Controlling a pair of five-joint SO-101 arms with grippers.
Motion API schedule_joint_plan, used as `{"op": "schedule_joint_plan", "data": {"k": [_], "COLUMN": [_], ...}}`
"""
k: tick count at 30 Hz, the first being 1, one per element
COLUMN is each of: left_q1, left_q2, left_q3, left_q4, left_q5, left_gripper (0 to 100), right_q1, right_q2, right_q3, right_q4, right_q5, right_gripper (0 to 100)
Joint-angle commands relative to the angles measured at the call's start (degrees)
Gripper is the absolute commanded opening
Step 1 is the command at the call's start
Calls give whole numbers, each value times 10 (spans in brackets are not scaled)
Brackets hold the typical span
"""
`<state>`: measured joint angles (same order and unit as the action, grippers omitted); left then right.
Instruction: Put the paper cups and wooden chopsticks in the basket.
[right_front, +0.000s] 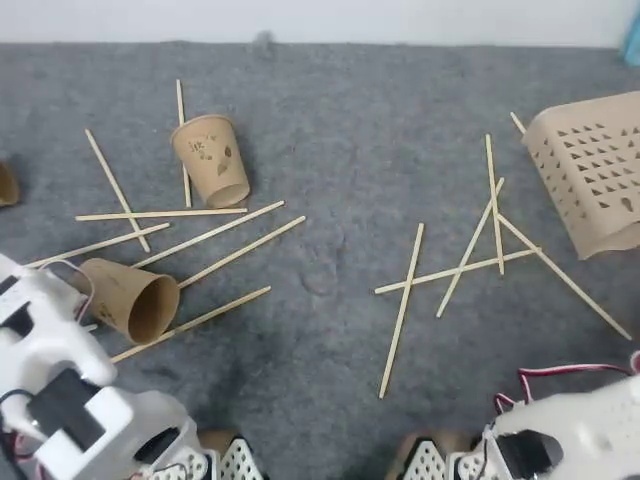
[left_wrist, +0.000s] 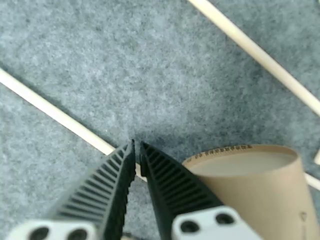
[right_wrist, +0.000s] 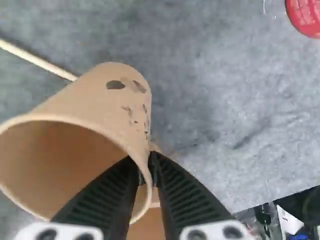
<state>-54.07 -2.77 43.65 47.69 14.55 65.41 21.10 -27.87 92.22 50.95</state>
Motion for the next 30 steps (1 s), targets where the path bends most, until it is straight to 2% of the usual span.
{"op": "schedule_joint_plan", "data": {"k": [1, 8, 13, 22, 26, 30], "left_q1": [2, 3, 3, 3, 2, 3], "left_q2": [-9, -9, -9, -9, -9, -9], "left_q3": [-3, -3, -3, -3, -3, -3], "left_q4": [-6, -6, -6, -6, -6, -7], "left_q5": [-5, -5, -5, -5, -5, -5], "left_gripper": [13, 13, 13, 13, 13, 13], "right_q1": [18, 14, -5, -88, -145, -187], "right_q2": [-7, -7, -7, -7, -7, -29], "right_q3": [-7, -7, -44, -234, -244, -197], "right_q4": [-29, -29, -6, 109, 109, 110], "right_q5": [17, 42, 37, -129, -214, -244], "right_gripper": [13, 195, 184, 155, 155, 155]}}
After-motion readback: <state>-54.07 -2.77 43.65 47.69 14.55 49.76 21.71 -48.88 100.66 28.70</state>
